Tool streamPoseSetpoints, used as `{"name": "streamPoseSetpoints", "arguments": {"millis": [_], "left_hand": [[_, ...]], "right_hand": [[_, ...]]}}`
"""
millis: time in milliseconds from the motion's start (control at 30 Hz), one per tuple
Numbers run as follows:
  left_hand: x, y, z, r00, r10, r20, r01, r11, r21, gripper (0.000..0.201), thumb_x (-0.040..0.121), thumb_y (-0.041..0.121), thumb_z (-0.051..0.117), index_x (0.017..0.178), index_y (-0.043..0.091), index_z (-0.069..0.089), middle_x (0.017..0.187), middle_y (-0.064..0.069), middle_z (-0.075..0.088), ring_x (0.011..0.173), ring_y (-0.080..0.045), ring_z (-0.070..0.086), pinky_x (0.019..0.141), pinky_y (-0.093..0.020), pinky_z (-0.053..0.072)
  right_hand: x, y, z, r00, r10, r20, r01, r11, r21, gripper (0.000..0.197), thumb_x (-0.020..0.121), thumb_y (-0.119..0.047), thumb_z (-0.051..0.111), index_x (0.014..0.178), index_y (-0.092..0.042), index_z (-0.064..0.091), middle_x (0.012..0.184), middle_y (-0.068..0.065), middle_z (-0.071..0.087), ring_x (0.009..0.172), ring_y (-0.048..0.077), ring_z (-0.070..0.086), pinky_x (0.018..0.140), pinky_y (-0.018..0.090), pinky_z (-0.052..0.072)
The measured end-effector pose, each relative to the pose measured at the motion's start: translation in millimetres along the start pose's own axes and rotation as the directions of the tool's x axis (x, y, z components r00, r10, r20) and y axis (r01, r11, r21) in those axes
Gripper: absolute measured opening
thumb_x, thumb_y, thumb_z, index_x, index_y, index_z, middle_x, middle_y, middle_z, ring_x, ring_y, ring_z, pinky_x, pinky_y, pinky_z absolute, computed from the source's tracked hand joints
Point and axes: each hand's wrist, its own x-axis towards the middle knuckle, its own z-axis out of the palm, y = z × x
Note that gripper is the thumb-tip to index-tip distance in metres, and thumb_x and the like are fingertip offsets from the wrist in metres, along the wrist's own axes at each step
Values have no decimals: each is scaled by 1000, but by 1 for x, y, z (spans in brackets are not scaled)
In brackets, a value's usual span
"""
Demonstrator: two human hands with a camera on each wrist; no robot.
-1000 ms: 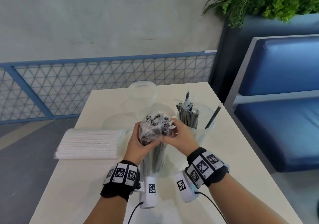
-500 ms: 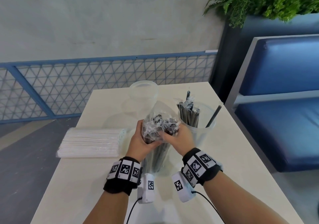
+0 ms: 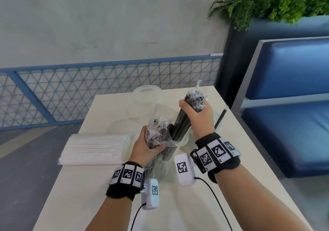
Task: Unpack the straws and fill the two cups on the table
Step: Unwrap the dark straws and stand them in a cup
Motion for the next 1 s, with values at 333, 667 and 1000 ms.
{"name": "streamPoseSetpoints", "arguments": {"millis": [333,667,1000], "left_hand": [[2,4,1,999,33,4,-33,999,-31,60,67,6,80,102,41,47,102,12,64,88,8,62,78,-11,48],[1,0,2,1000,0,26,2,998,-66,63,66,8,81,106,43,47,107,13,64,100,0,61,87,-18,46],[4,-1,5,1000,-31,5,31,998,-47,65,65,15,83,116,34,47,110,9,65,102,-3,62,90,-23,48]], "right_hand": [[-25,41,9,994,89,60,-80,986,-145,35,68,-19,80,95,-2,67,90,7,73,84,16,69,84,37,55],[-2,16,4,996,69,-60,-66,996,51,26,74,-13,75,97,-5,65,81,-5,68,74,6,64,75,24,54],[-1,17,6,975,156,-161,-139,984,109,10,74,-12,73,82,-13,65,72,-3,64,69,13,60,72,31,52]]}}
